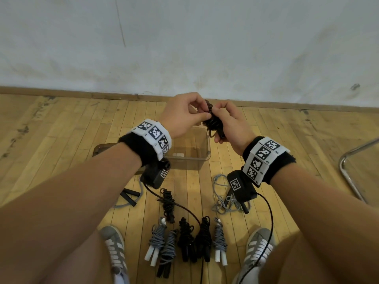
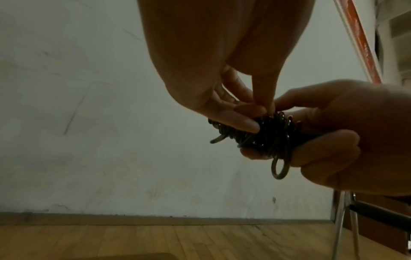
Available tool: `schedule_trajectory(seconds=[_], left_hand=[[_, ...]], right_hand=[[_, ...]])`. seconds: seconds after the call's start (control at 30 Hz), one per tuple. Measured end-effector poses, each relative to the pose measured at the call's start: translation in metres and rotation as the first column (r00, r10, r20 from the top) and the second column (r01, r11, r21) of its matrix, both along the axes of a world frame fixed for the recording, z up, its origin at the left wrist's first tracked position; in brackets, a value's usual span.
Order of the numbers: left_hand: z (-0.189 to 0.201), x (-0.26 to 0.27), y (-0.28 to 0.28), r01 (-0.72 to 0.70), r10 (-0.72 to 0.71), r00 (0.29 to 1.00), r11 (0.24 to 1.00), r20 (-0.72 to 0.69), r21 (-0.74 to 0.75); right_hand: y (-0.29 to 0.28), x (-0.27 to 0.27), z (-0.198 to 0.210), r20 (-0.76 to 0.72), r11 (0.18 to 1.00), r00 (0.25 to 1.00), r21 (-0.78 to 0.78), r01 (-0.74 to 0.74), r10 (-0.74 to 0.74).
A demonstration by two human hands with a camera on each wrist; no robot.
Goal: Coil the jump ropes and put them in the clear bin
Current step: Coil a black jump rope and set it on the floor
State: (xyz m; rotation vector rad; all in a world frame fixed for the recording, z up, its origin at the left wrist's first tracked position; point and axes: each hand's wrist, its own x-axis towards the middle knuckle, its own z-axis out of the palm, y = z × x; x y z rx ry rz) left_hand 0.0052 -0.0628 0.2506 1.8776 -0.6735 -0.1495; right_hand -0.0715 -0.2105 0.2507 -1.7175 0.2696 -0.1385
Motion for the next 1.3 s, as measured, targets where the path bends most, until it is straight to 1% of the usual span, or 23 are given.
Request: schedule_trajectory(seconds=[0.1,0.23,0.3,0.4,0.53,0.6,0.67,0.77,0.83,0.93,1.03,1.07,1.1,1.13,1.2,1.3], left_hand=[[0.008,0.001,0.004,0.081,-0.106,0.973,0.989,-0.205,-0.125],[0.011,0.004,0.004,0.068,-0.15,0.925,0.969,-0.348,-0.236],[0.01,0.006,0.003,0.021,-0.13,0.911,0.962,-0.393,-0.271],[0.007,0.007,0.001,-0.087,-0.059,0.902,0.946,-0.428,-0.313],[0.004,0.008,-0.004,-0.221,0.007,0.868,0.9,-0.496,-0.375],[0.001,0.005,-0.005,-0.24,0.028,0.868,0.898,-0.495,-0.37],[0.0,0.001,-0.008,-0.232,0.05,0.882,0.912,-0.469,-0.338],[0.002,-0.003,-0.01,-0.213,0.08,0.907,0.934,-0.413,-0.287],[0.005,-0.004,-0.01,-0.186,0.051,0.901,0.942,-0.43,-0.278],[0.005,-0.008,-0.009,-0.146,-0.019,0.855,0.951,-0.519,-0.274],[0.004,-0.012,-0.01,-0.159,-0.004,0.872,0.943,-0.49,-0.292],[0.003,-0.013,-0.01,-0.181,0.02,0.878,0.939,-0.479,-0.293],[0.001,-0.013,-0.01,-0.205,0.048,0.882,0.935,-0.469,-0.29],[0.0,-0.013,-0.009,-0.225,0.074,0.885,0.932,-0.461,-0.283],[-0.002,-0.014,-0.007,-0.255,0.109,0.883,0.929,-0.457,-0.27],[-0.003,-0.017,-0.006,-0.284,0.141,0.881,0.921,-0.452,-0.265]], right_hand=[[-0.004,0.0,0.001,0.029,0.999,0.999,0.0,-0.036,0.036],[-0.009,0.0,0.004,0.096,0.995,0.991,-0.04,-0.088,0.092],[-0.01,0.0,0.005,0.118,0.995,0.988,-0.038,-0.095,0.098],[-0.011,0.0,0.004,0.133,0.995,0.987,-0.042,-0.09,0.095],[-0.013,0.001,0.001,0.146,0.996,0.986,-0.054,-0.075,0.082],[-0.012,0.001,-0.001,0.162,0.996,0.985,-0.071,-0.047,0.058],[-0.012,0.0,-0.002,0.168,0.996,0.985,-0.085,-0.035,0.049],[-0.01,-0.005,-0.003,0.14,0.996,0.99,-0.091,-0.02,0.033],[-0.009,-0.006,-0.002,0.14,0.996,0.99,-0.088,0.0,0.013],[-0.007,-0.006,-0.002,0.131,0.999,0.991,-0.052,0.0,0.006],[-0.007,-0.004,-0.002,0.072,1.0,0.997,-0.027,-0.015,0.017],[-0.007,-0.004,-0.003,0.05,0.999,0.998,-0.045,-0.023,0.026],[-0.007,-0.004,-0.005,0.037,0.995,0.999,-0.099,-0.029,0.033],[-0.007,-0.003,-0.007,0.04,0.98,0.999,-0.196,-0.024,0.033],[-0.006,-0.005,-0.009,0.063,0.924,0.998,-0.382,-0.001,0.027],[-0.003,-0.006,-0.007,0.097,0.903,0.995,-0.427,0.036,0.007]])
